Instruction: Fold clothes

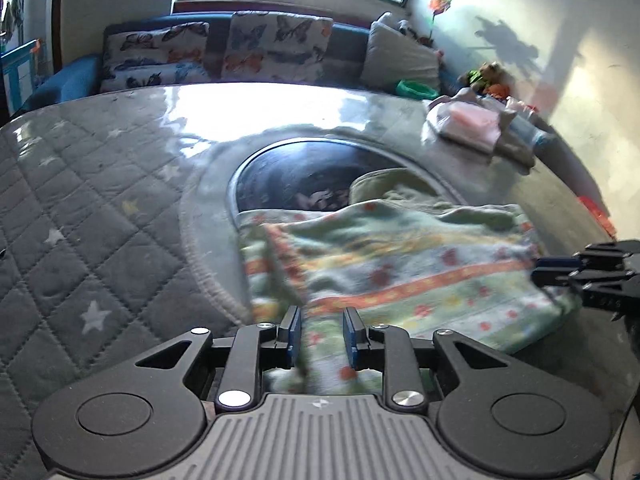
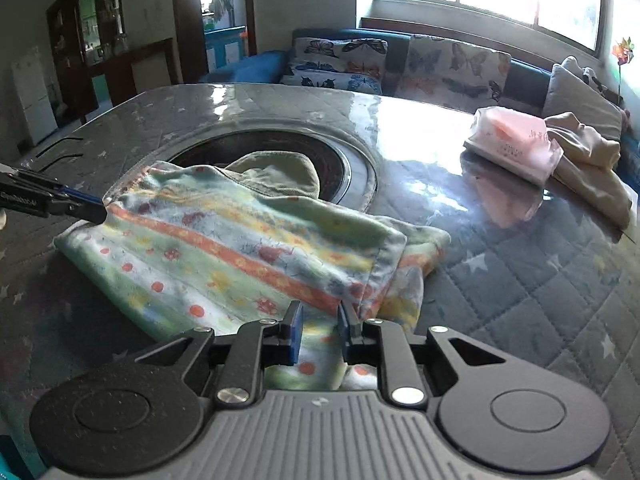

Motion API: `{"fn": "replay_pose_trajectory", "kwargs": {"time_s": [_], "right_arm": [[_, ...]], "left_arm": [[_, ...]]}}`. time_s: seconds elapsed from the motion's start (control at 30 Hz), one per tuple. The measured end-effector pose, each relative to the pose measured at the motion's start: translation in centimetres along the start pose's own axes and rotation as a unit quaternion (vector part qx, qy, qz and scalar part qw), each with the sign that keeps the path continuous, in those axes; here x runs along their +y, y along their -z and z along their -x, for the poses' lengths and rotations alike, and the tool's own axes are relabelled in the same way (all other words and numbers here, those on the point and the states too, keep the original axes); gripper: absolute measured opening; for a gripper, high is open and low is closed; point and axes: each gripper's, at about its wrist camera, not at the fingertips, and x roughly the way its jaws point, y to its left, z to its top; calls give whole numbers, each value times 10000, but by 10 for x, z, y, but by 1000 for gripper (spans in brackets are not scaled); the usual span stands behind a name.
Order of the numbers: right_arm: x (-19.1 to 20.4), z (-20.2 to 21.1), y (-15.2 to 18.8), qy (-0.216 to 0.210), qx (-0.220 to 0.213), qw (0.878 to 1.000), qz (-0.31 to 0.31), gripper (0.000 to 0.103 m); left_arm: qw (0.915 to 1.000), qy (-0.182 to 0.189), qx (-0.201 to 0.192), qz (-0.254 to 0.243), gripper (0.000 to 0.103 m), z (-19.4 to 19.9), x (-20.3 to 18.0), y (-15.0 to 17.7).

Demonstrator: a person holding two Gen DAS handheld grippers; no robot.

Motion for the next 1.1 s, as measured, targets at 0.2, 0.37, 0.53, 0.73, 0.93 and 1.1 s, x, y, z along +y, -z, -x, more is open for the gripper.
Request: {"fn": "replay_pose_trajectory", "kwargs": {"time_s": [0.2,0.37,0.53,0.73,0.93,1.1], "right_arm": [[-3,-8,-32,-3,-230,9997,88,17],[-7,-43,-54,-63,-80,9999,58,17],[-21,-57,-53,-6,47,9999,-125,17],[-16,-38,-55,77,-114,9999,-12,28],[10,-15,-49,-25,-299,9994,188,55],[44,-2,-40,-157,-403,9975,555,72]], "left_arm": [[9997,112,-174,-155,25,-7,-6,-26],[9997,97,-101,-190,25,-39,-10,-49],[9999,-72,71,-126,25,-64,-1,-51],[9999,-119,-22,-102,29,-50,0,-51],[9993,-315,-186,75,59,-24,2,-45],[9980,-507,-229,309,71,-7,7,-34]]}}
